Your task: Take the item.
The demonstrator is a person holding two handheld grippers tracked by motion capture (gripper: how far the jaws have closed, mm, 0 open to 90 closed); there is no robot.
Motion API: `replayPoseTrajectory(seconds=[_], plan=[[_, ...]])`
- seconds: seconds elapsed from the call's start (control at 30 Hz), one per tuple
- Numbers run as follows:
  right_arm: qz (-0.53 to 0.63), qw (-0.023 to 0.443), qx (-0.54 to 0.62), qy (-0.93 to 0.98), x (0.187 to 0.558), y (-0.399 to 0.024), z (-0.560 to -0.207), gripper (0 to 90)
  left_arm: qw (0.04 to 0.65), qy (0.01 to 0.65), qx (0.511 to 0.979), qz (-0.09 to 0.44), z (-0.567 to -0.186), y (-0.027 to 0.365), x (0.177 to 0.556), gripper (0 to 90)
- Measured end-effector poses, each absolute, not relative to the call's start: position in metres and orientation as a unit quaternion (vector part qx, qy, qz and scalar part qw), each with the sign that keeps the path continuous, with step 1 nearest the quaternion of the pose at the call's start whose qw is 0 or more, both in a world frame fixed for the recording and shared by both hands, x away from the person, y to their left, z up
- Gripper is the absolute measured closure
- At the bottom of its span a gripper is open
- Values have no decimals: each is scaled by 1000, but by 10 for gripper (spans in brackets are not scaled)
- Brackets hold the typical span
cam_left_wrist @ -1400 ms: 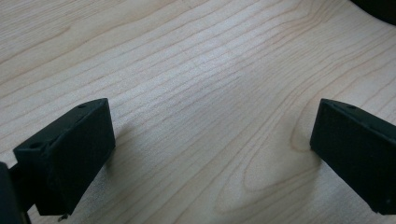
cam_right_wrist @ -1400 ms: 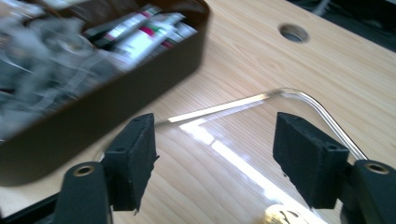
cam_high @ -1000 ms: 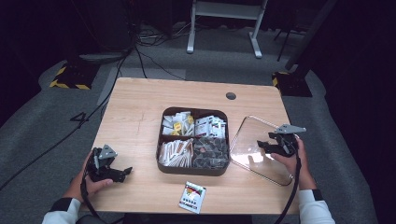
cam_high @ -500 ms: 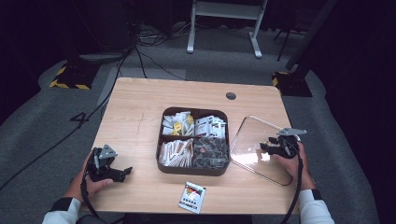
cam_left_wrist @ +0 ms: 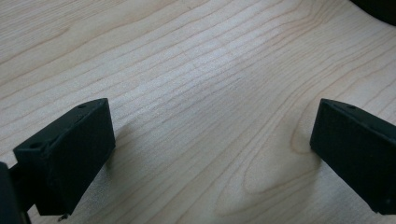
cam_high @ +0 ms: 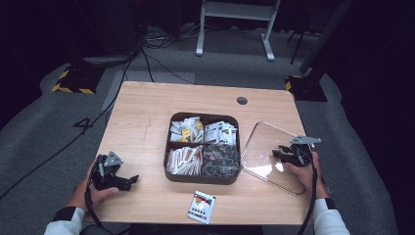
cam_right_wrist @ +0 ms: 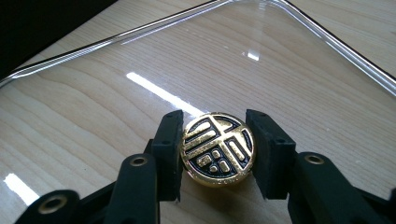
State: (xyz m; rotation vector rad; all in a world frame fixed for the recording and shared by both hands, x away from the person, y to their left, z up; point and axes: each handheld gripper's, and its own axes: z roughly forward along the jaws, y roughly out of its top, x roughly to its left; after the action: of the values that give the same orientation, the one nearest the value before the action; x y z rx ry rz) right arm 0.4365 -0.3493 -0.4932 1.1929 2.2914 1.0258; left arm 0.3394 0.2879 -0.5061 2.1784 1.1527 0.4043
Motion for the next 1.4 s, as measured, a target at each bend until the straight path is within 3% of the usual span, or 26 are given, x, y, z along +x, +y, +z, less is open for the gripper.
replayPoseTrajectory(seconds=[0.4, 1.4], plan=[[363, 188, 430, 805, 436, -350, -490, 594, 317, 445, 822, 160, -507, 285, 341, 4], [411, 235, 410, 780, 424, -350, -438, 594, 317, 448, 821, 157, -507, 282, 344, 0]])
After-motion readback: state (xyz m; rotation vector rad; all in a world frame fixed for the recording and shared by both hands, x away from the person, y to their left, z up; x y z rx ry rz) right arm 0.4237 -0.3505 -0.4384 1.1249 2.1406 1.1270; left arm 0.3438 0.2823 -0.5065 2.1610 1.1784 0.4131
